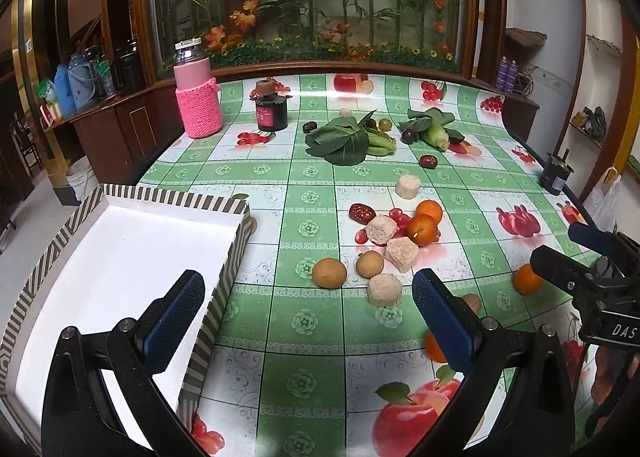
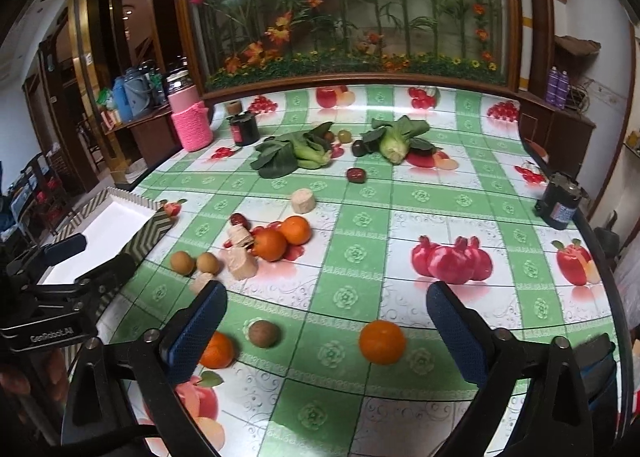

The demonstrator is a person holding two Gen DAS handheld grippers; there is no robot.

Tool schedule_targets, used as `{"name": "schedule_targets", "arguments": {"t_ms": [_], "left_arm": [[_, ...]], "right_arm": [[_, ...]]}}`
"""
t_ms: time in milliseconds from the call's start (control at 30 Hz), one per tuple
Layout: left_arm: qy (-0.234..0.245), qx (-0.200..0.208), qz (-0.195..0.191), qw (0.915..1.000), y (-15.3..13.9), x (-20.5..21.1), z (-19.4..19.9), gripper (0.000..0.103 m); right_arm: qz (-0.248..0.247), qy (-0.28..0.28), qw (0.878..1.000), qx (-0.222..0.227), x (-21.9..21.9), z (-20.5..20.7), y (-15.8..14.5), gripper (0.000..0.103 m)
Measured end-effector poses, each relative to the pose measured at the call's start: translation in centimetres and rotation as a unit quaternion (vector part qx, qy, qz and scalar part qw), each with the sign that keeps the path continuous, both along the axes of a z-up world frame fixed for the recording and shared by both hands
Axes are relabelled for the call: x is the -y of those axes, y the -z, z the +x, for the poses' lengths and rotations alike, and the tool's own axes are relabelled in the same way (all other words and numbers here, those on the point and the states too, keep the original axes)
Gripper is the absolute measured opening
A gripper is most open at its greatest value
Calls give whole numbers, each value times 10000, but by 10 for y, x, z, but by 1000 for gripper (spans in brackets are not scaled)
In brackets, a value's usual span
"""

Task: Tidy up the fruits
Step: 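Move both grippers toward the fruits on the tablecloth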

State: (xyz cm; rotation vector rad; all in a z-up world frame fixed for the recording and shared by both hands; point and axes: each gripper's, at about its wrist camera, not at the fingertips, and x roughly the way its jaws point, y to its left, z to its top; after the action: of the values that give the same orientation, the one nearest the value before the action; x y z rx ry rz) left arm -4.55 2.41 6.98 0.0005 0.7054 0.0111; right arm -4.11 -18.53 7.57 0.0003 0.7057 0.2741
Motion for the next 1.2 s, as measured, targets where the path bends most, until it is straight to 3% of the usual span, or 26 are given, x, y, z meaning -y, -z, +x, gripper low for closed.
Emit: {"name": "schedule_targets", "arguments": {"t_ms": [133, 367, 600, 733, 900, 1033, 1200], "left_arm": [[67, -27, -36, 10000, 2, -1, 0, 103], [254, -169, -130, 9994, 11, -2, -2, 103], [480, -348, -116, 9982, 24, -11, -8, 103], [354, -386, 37, 9986, 29, -25, -7, 103], [244, -442, -56, 9987, 28, -42, -8, 103], [548, -513, -137, 9971, 27, -32, -11, 103], [881, -534, -133, 9946, 25, -9, -14, 103]], "right_arm": [[-61, -180, 9998, -34, -7, 0, 1, 91], [-97, -488, 9985, -233, -14, -2, 10, 73], [-175, -483, 9979, -401, -9, -2, 20, 70], [-128, -529, 9975, -443, -10, -3, 22, 70], [-235, -777, 9956, -475, -19, -7, 24, 70], [-350, -850, 9943, -539, -20, -6, 29, 69], [-476, -1029, 9908, -745, -24, -1, 39, 53]]}}
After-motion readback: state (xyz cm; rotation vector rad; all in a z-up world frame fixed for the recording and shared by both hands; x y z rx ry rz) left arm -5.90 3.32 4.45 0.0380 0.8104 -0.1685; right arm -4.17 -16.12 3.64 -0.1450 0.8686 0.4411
